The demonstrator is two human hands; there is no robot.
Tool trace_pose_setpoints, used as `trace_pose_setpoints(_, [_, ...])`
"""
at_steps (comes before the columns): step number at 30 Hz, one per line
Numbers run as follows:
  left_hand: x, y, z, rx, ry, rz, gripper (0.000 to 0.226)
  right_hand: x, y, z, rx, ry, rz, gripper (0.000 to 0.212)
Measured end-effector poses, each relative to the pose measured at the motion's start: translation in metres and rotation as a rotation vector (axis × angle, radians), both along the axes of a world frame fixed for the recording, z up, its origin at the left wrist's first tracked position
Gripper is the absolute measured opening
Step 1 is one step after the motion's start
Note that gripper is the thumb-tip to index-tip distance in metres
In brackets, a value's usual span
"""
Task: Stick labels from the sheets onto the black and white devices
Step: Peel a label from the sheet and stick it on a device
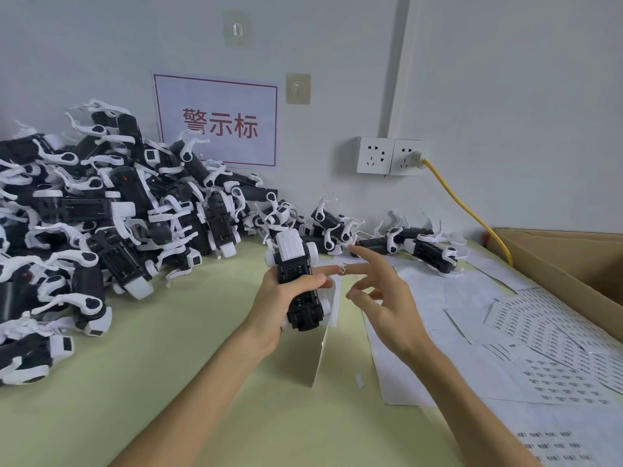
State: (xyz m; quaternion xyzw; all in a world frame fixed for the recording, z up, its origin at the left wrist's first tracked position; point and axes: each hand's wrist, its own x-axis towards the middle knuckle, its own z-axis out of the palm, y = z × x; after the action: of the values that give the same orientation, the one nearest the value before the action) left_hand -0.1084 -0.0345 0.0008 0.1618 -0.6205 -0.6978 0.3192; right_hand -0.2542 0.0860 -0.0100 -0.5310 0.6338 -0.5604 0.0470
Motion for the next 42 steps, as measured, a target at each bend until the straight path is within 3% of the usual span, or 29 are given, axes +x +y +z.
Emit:
trace_pose_setpoints(2, [0.0, 0.0, 0.0, 0.002, -0.001, -0.015, 0.027, -0.001, -0.001, -0.001, 0.01, 0.009, -0.006, 0.058])
trace_pose_setpoints(6, [0.001, 0.003, 0.002, -0.017, 0.014, -0.025, 0.012, -0.001, -0.003, -0.003, 0.01, 0.017, -0.053, 0.038])
trace_pose_setpoints(9, [0.001, 0.003, 0.001, -0.018, 0.018, -0.026, 0.013, -0.003, -0.006, -0.003, -0.021, 0.033, -0.119, 0.023])
trace_pose_setpoints(19, [-0.003, 0.003, -0.003, -0.068, -0.016, -0.013, 0.018, -0.007, -0.007, -0.006, -0.101, 0.16, -0.19, 0.031])
trace_pose_setpoints(23, [-0.005, 0.0, -0.004, 0.027, -0.015, 0.156, 0.046, -0.003, -0.004, -0.002, -0.141, 0.101, -0.16, 0.02])
trace_pose_setpoints(24, [-0.004, -0.002, -0.004, 0.079, -0.003, 0.168, 0.046, -0.002, -0.003, -0.001, -0.127, 0.072, -0.131, 0.025])
trace_pose_setpoints(28, [-0.005, -0.006, -0.005, 0.309, 0.057, 0.134, 0.038, 0.003, -0.002, -0.002, 0.014, 0.102, 0.012, 0.086])
trace_pose_setpoints(30, [-0.007, -0.008, -0.006, 0.376, 0.124, 0.105, 0.029, 0.005, -0.003, -0.004, 0.051, 0.116, 0.061, 0.103])
trace_pose_setpoints(34, [-0.004, -0.012, -0.005, 0.475, 0.276, 0.012, 0.035, 0.008, -0.004, -0.004, 0.058, 0.087, 0.1, 0.117])
trace_pose_setpoints(42, [-0.007, 0.0, -0.001, 0.397, 0.209, -0.115, 0.077, 0.009, -0.009, -0.012, 0.026, 0.061, 0.054, 0.121])
